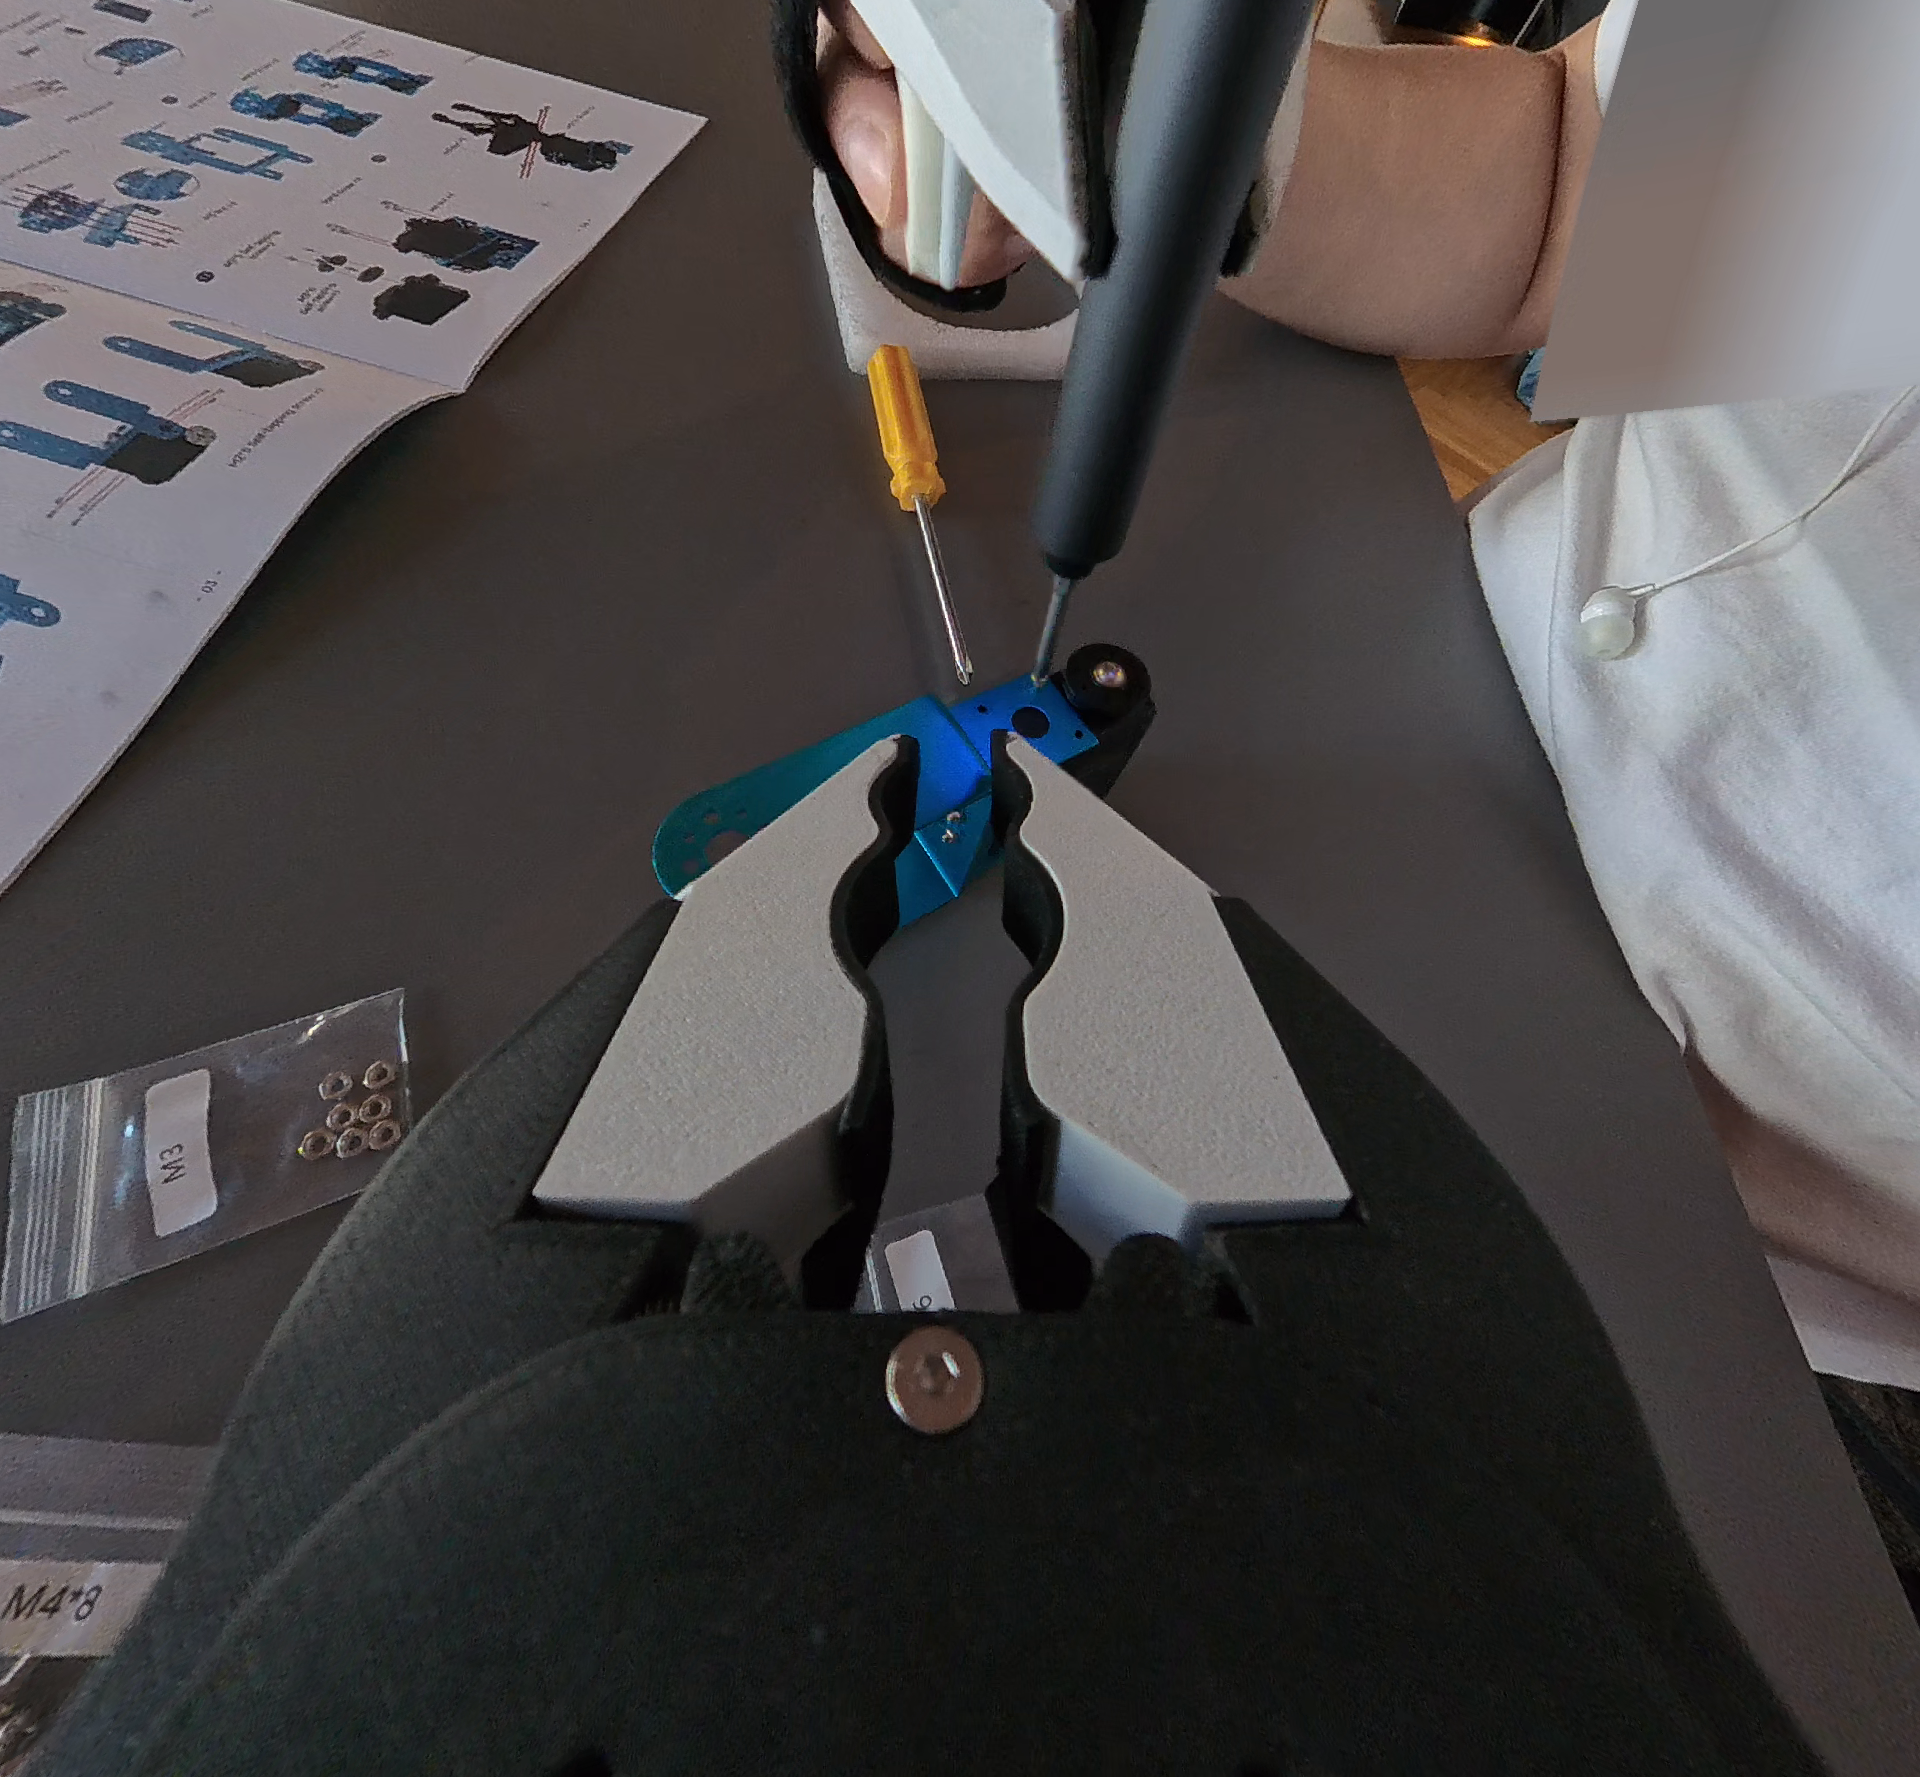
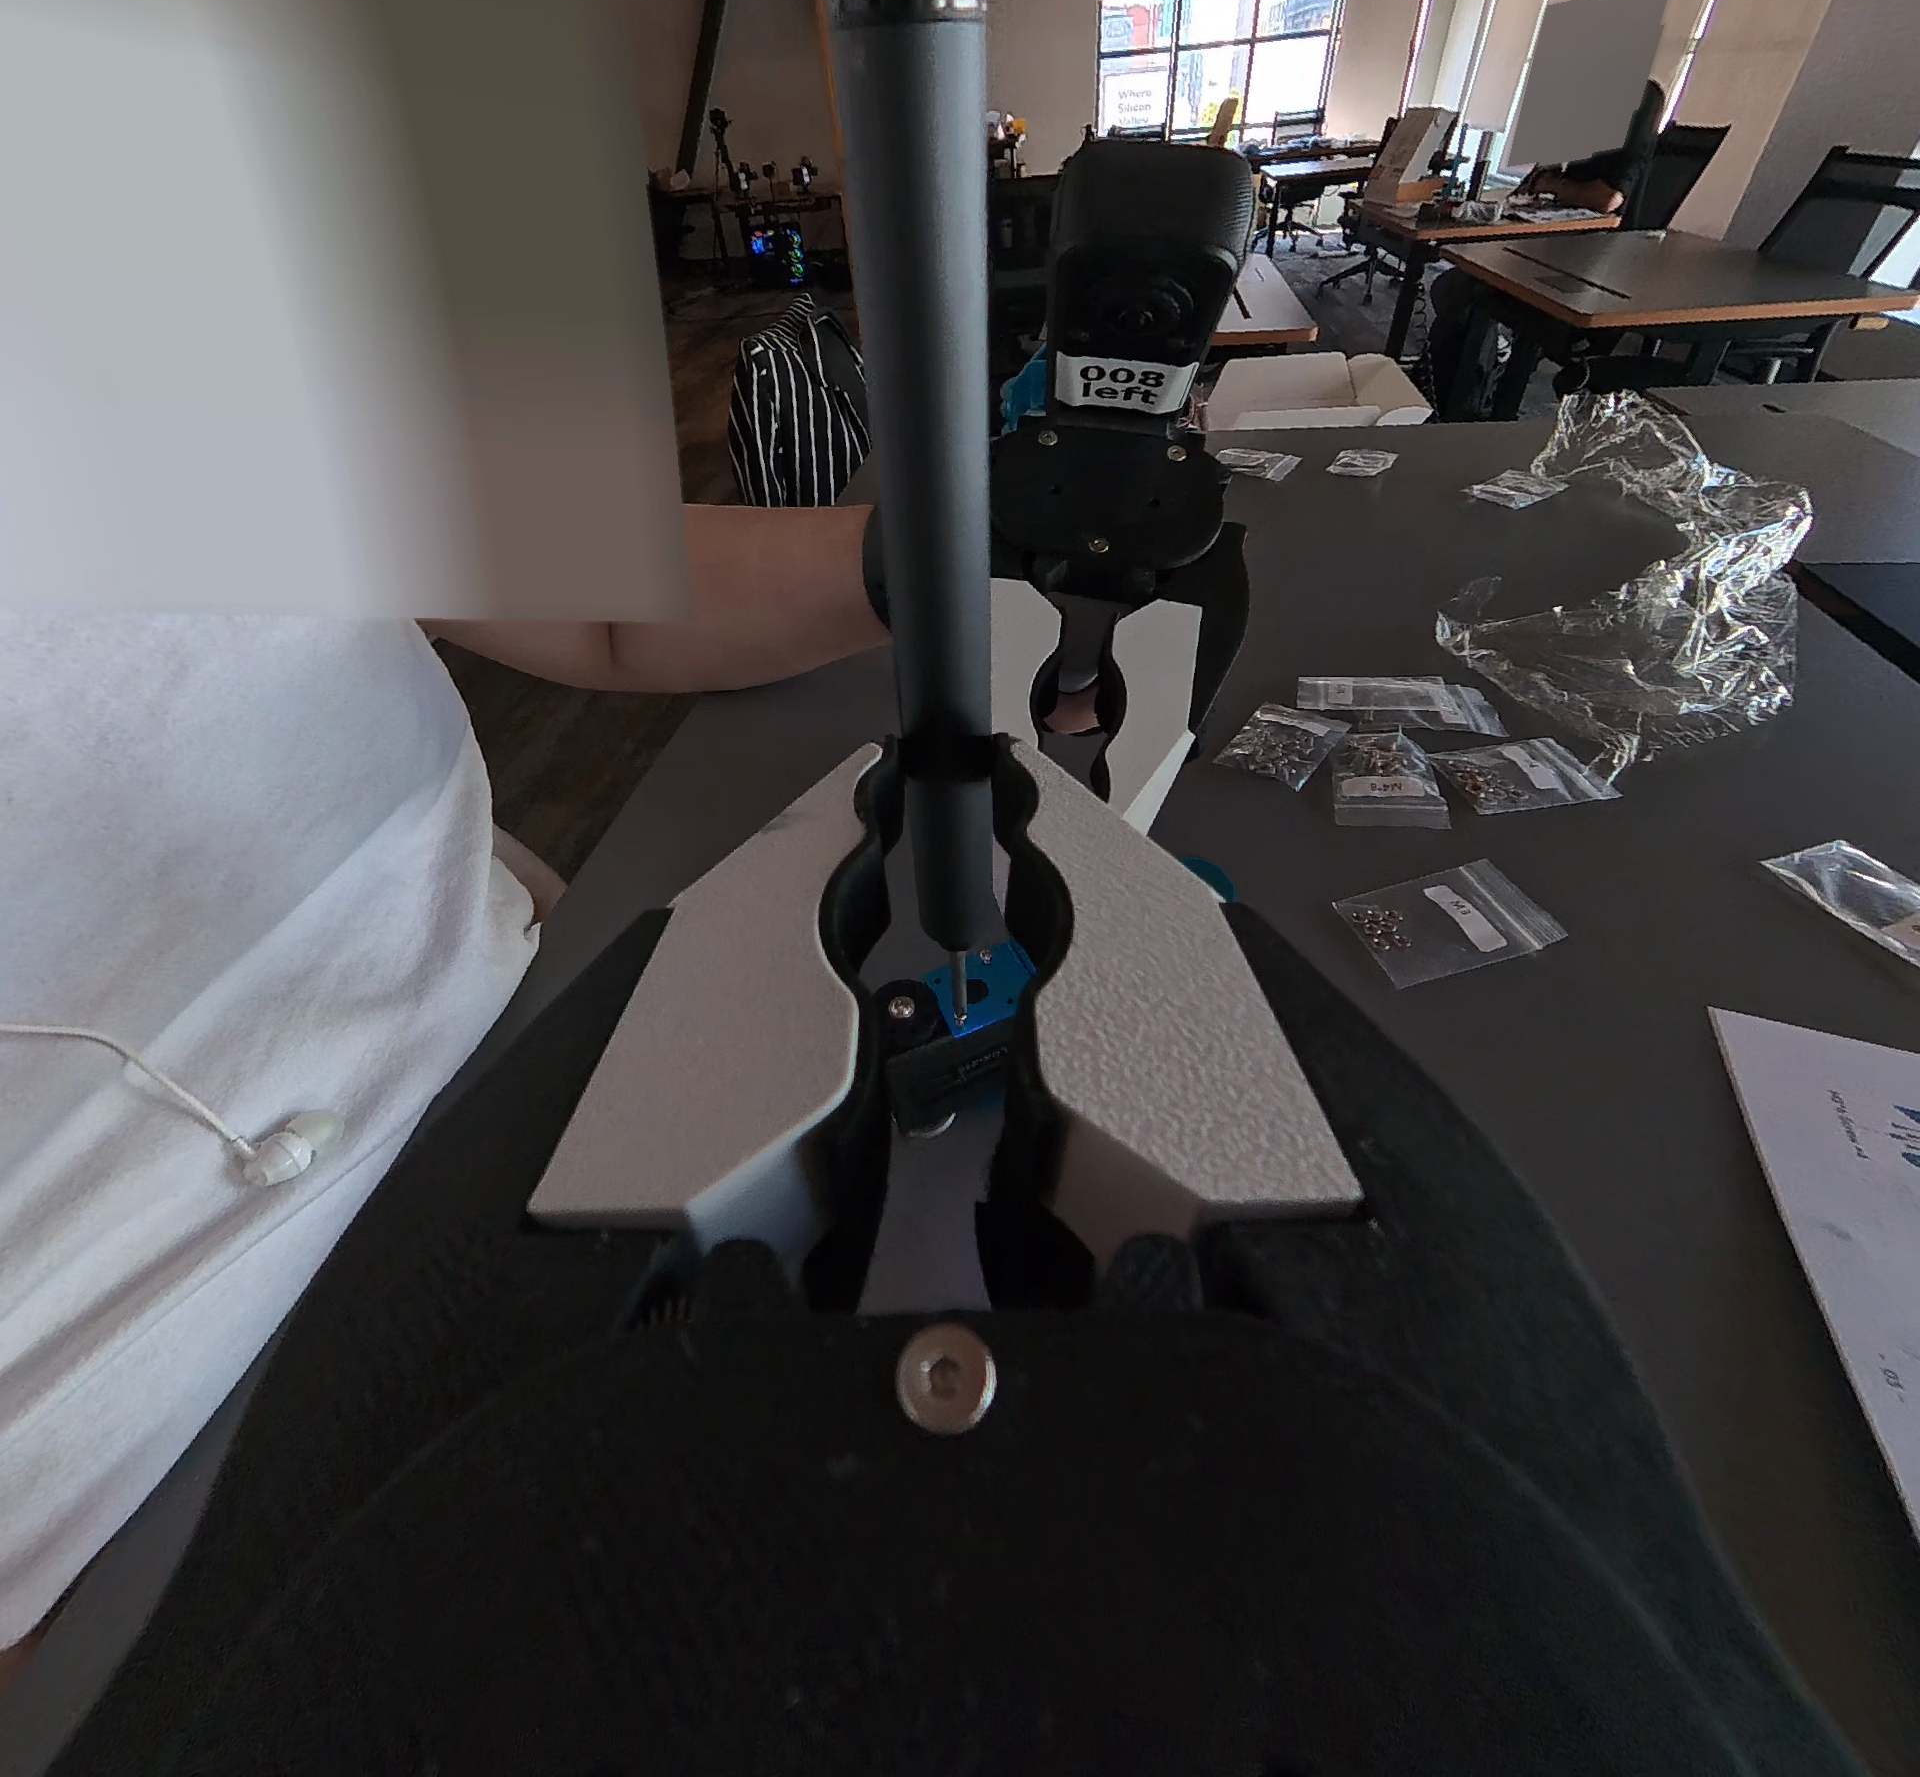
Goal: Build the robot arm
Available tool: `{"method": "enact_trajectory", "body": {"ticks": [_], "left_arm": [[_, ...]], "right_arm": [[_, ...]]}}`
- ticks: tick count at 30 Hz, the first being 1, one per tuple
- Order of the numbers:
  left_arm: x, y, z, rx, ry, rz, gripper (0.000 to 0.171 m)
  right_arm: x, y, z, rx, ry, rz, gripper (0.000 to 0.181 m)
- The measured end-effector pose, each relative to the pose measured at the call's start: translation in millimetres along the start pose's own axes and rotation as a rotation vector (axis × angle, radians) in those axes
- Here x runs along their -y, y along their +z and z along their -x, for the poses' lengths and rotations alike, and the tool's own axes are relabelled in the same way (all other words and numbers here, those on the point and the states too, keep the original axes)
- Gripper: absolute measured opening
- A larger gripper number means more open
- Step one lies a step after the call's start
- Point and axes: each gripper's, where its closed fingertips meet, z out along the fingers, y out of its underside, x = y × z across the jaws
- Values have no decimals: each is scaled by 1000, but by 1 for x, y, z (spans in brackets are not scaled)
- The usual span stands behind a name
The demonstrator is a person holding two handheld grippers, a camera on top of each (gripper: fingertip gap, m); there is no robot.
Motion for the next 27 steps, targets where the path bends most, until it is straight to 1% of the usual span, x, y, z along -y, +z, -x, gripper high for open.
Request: {"method": "enact_trajectory", "body": {"ticks": [14,18,22,27], "left_arm": [[1,2,-2,-13,-11,-11,13],[1,4,-5,-28,-4,-7,10],[2,3,-11,-69,-24,-26,22],[5,-1,-9,-88,-64,-75,31]], "right_arm": [[-1,2,2,13,0,17,17],[-5,4,2,18,14,27,17],[-4,5,4,19,6,28,17],[-2,9,6,19,-6,38,17]]}}
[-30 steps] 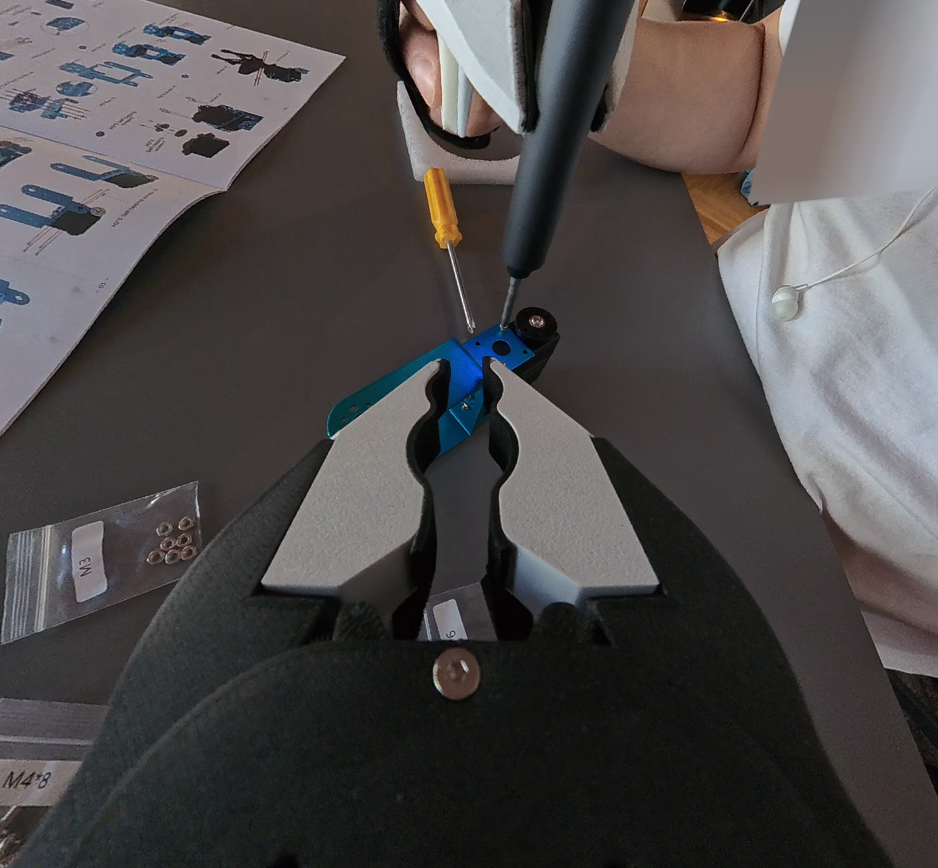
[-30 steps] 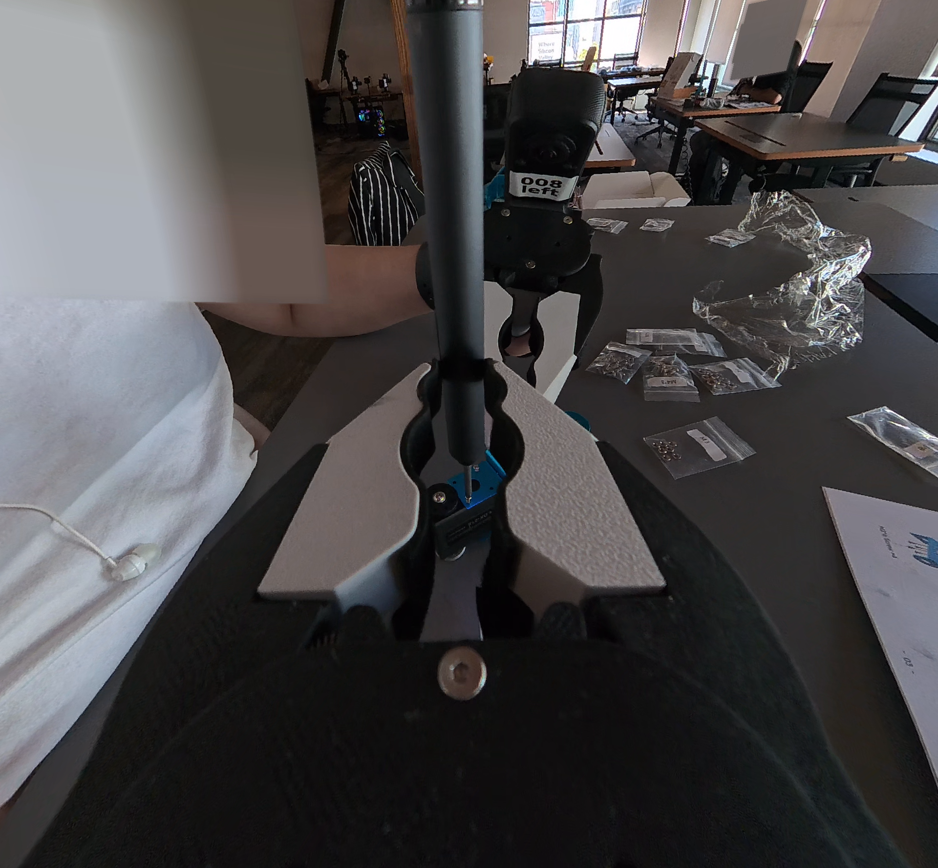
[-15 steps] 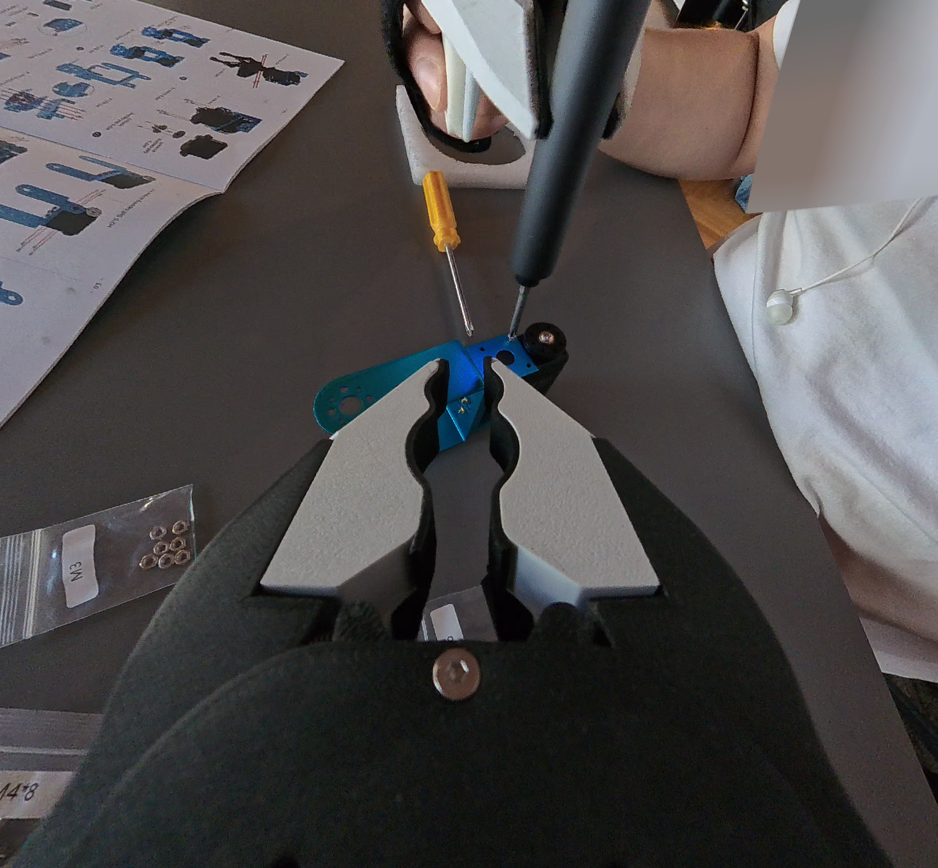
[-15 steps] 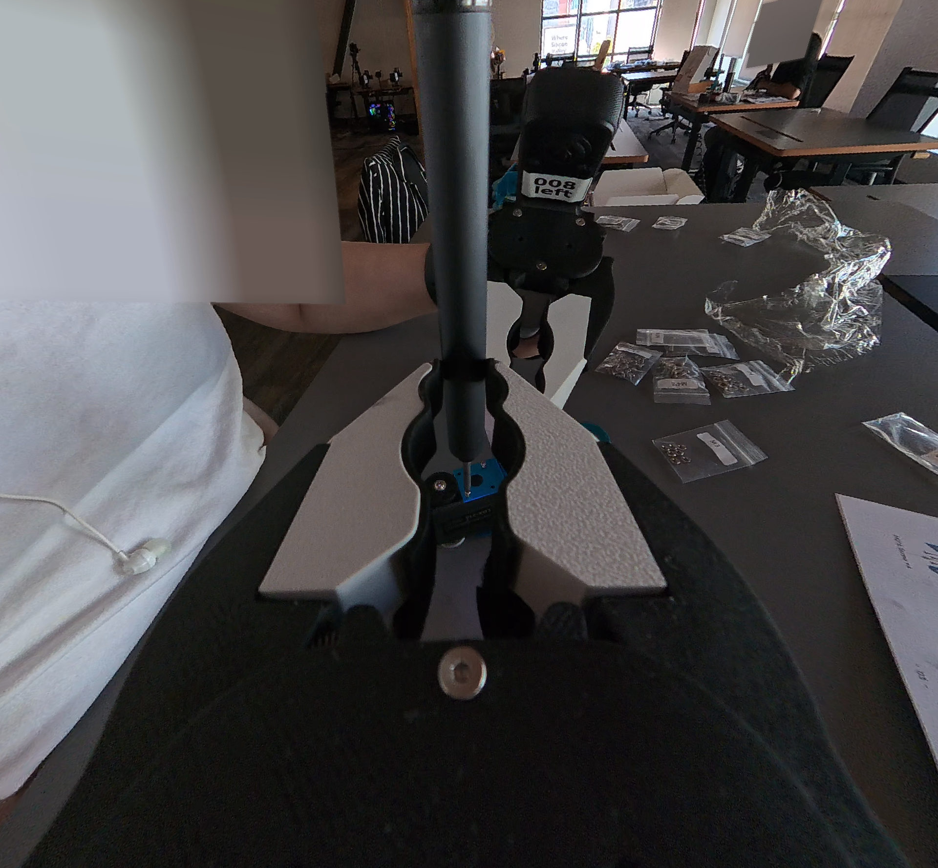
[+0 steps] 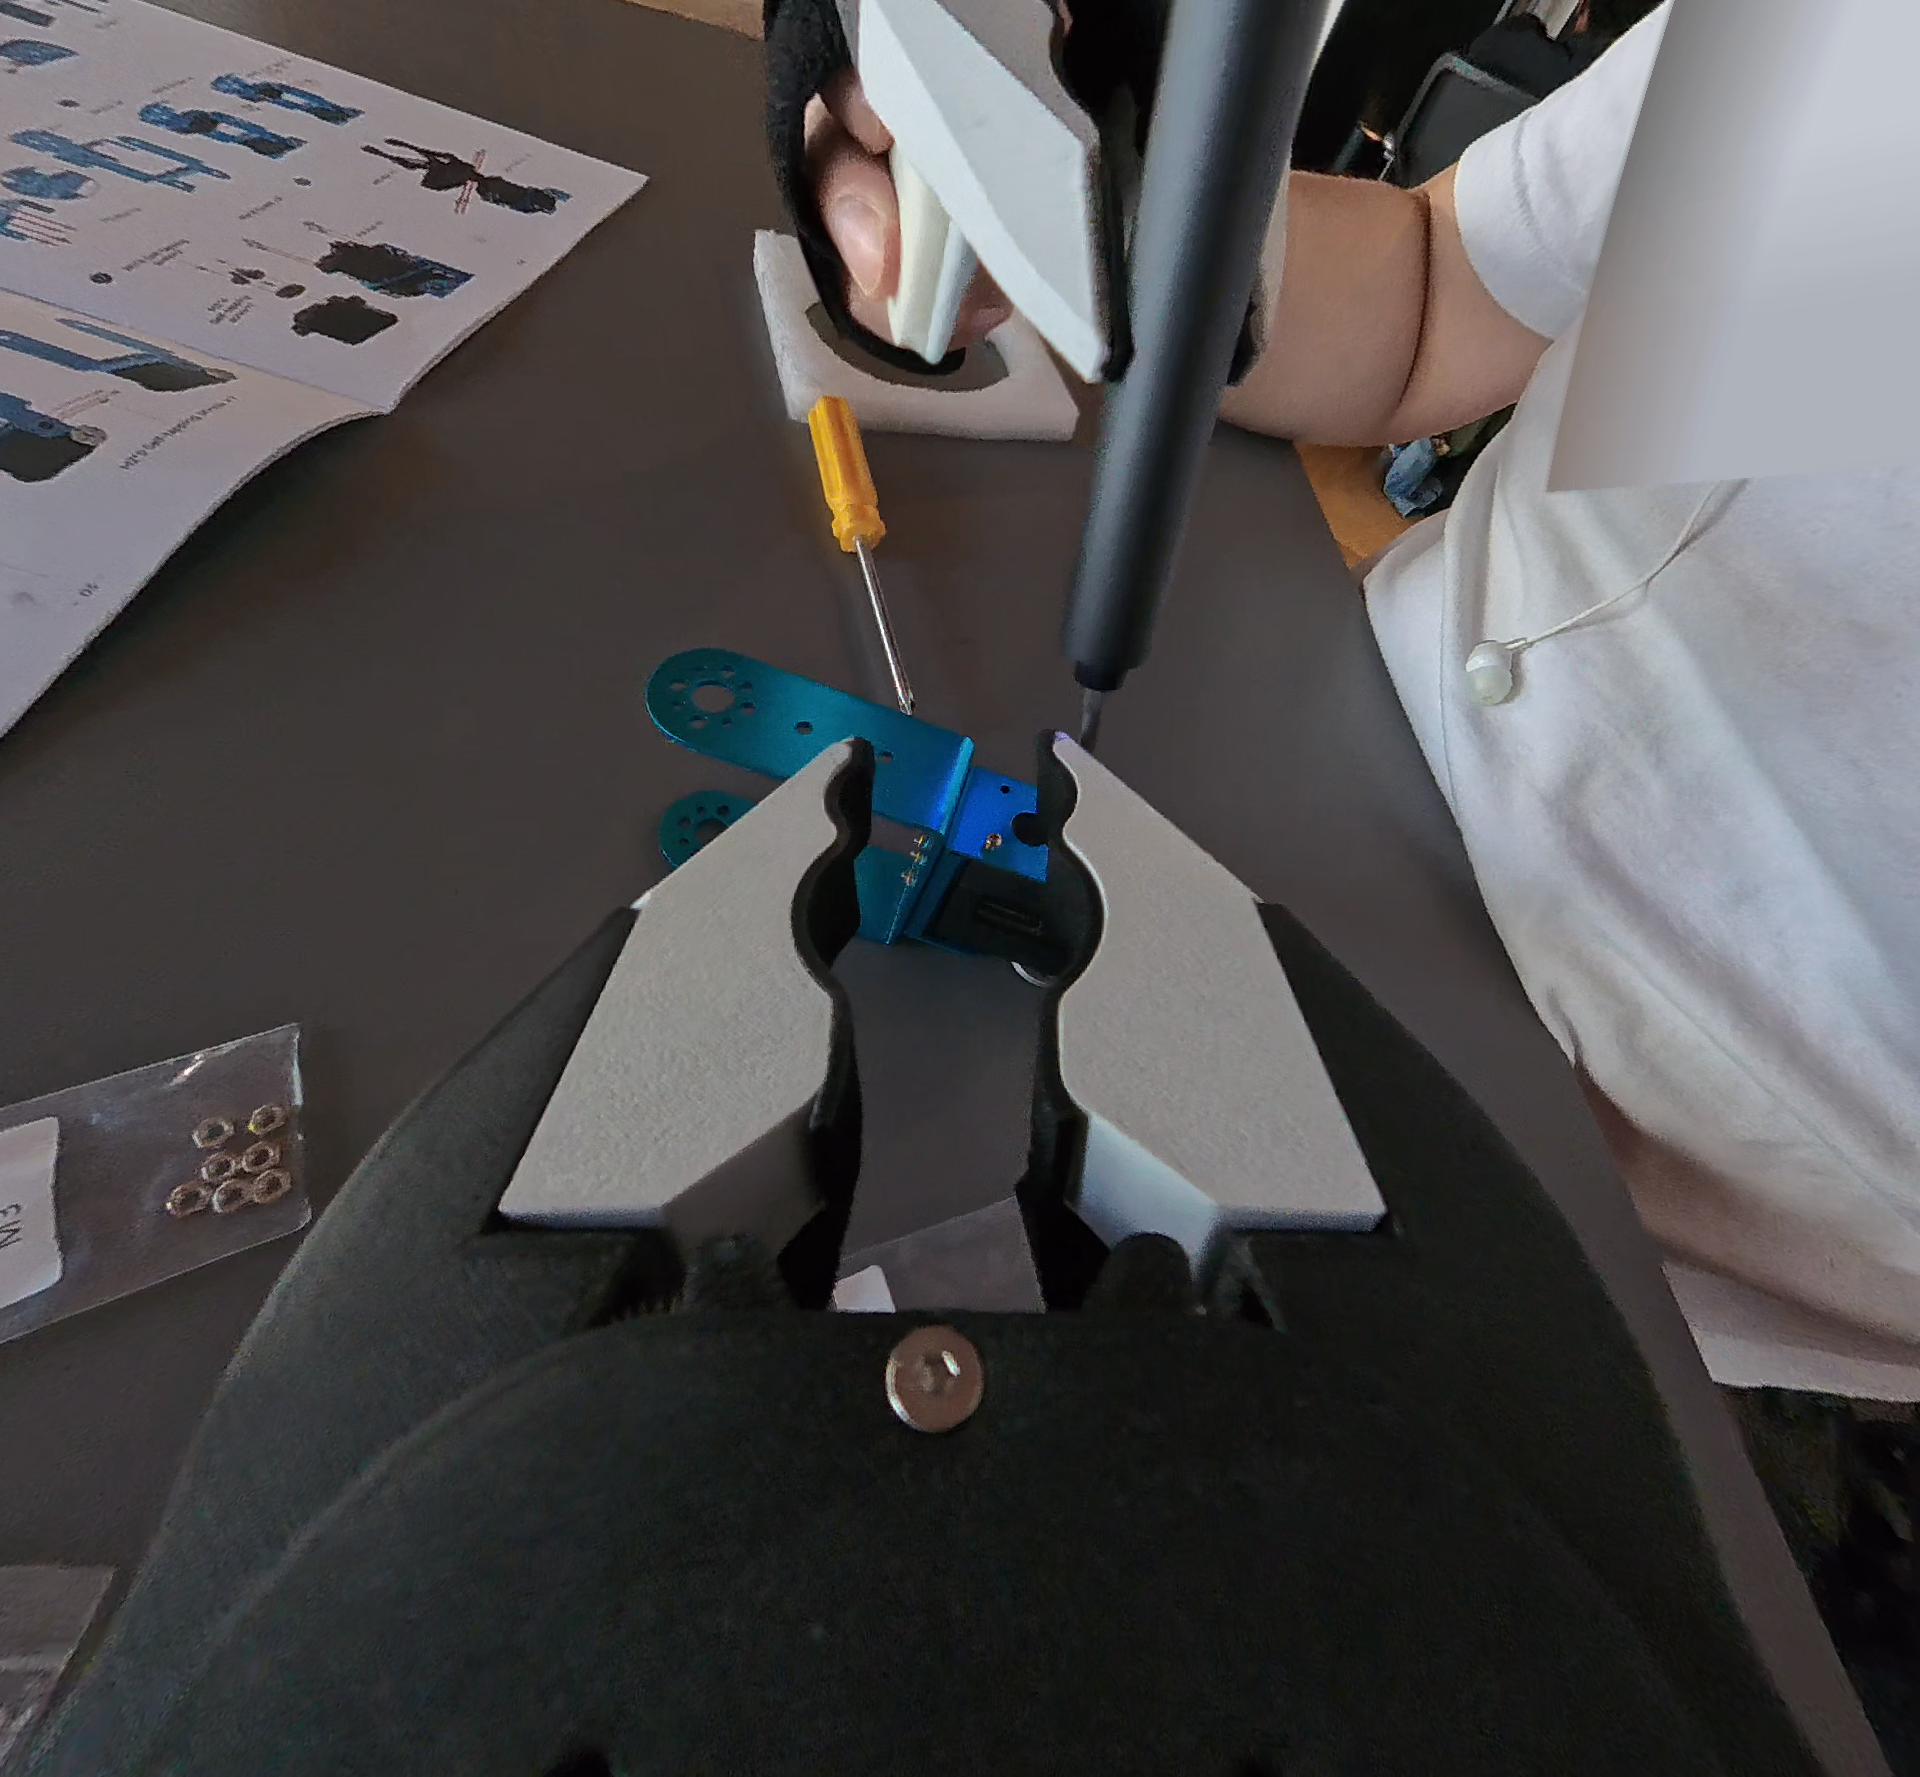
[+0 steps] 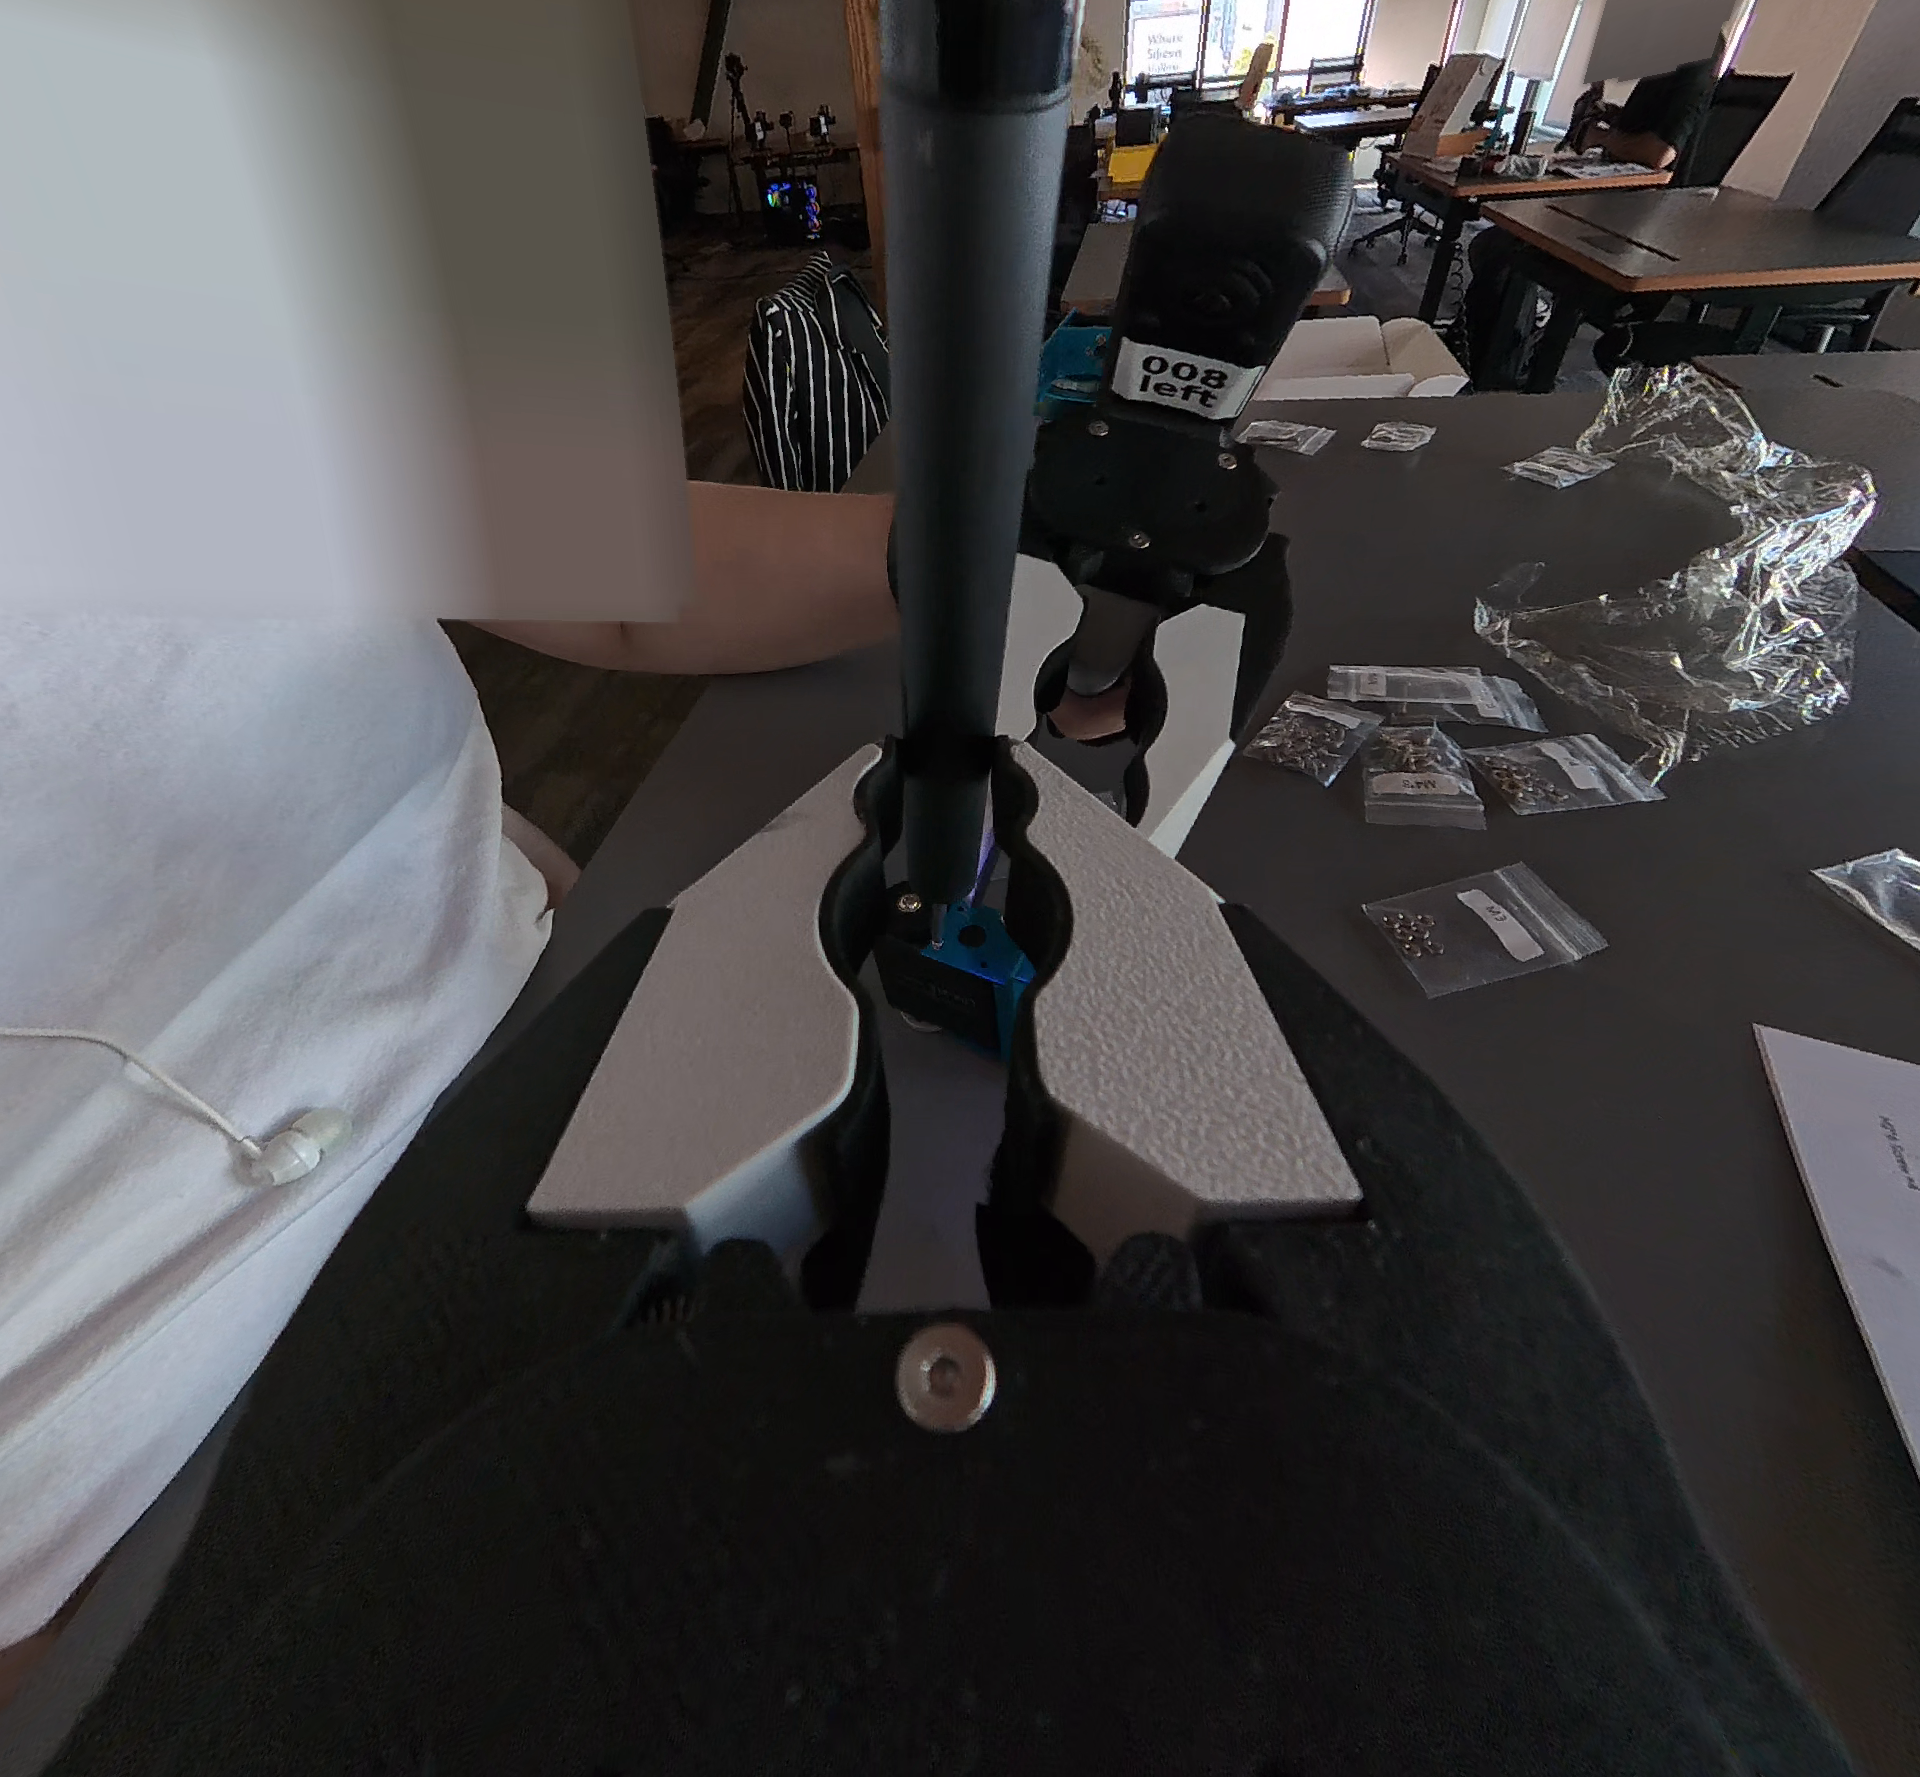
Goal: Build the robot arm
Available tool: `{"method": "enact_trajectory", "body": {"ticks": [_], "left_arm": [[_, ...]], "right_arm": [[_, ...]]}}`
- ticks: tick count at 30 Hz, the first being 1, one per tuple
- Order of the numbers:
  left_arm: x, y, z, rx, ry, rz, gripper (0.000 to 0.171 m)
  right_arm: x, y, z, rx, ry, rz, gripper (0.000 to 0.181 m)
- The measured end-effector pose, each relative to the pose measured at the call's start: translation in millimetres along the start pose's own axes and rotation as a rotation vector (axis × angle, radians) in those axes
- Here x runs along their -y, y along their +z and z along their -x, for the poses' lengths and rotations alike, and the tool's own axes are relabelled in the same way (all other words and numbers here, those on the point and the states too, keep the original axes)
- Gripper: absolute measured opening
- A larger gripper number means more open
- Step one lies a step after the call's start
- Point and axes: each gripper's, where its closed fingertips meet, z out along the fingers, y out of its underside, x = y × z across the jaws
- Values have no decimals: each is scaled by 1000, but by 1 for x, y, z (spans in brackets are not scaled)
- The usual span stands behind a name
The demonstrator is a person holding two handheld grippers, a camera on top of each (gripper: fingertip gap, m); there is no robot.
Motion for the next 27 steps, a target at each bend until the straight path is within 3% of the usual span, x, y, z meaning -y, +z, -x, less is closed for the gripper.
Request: {"method": "enact_trajectory", "body": {"ticks": [4,8,13,16,19,27], "left_arm": [[24,-15,-6,-22,-2,-120,36],[82,-39,-33,-74,30,-327,45],[125,-41,-46,66,134,-380,38],[127,-37,-42,122,149,-341,33],[123,-34,-40,140,162,-315,15],[120,-41,-45,103,166,-361,15]], "right_arm": [[1,3,1,-6,-17,19,17],[2,6,2,-8,-18,26,17],[4,10,1,-8,-8,24,17],[4,10,1,-13,-7,24,16],[4,11,2,-10,2,14,16],[8,14,4,87,50,-59,16]]}}
